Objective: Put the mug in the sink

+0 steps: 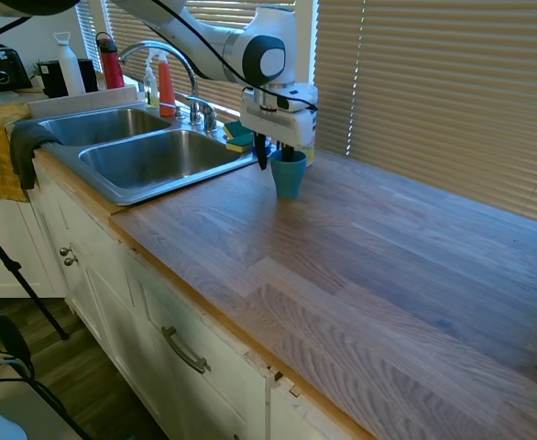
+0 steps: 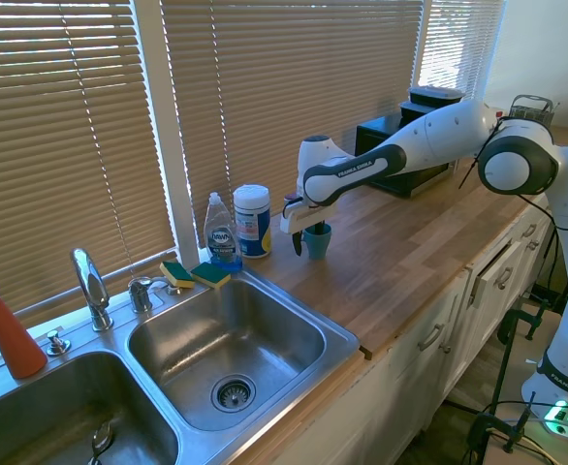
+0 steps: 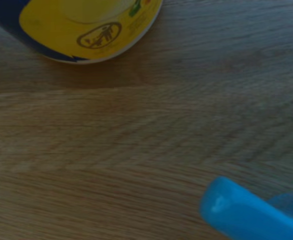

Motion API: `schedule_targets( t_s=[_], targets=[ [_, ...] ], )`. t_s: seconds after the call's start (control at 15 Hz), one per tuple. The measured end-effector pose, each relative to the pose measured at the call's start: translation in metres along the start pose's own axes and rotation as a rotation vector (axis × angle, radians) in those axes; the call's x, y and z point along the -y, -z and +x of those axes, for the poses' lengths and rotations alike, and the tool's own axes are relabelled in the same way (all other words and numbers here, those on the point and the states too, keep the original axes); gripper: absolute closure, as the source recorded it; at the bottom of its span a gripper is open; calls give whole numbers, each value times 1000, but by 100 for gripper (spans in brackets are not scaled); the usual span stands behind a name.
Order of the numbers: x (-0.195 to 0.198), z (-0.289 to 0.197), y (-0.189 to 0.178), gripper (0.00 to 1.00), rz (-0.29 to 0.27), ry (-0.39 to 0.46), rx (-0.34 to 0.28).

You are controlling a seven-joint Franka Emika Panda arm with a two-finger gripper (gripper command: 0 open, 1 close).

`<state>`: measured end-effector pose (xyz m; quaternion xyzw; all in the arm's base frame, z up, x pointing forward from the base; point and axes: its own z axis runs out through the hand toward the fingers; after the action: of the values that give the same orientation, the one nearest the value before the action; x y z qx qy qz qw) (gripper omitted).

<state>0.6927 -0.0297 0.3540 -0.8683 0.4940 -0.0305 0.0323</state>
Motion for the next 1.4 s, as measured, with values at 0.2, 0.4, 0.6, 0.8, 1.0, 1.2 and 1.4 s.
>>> schedule_targets(
  t_s=[0.2,0.4,0.6,0.8,1.0,1.2,1.4],
  targets=[
    [-2,2,-7,100,-4,-1,11],
    [-3,4,-7,100,-3,6,12],
    [-5,7,-8,100,-4,6,13],
    [-5,8,-6,100,4,12,7],
    [-2,4,0,100,18,35,-2],
    [6,-12,9,100,23,72,-20],
    [22,-38,36,100,30,116,-74]
  ],
)
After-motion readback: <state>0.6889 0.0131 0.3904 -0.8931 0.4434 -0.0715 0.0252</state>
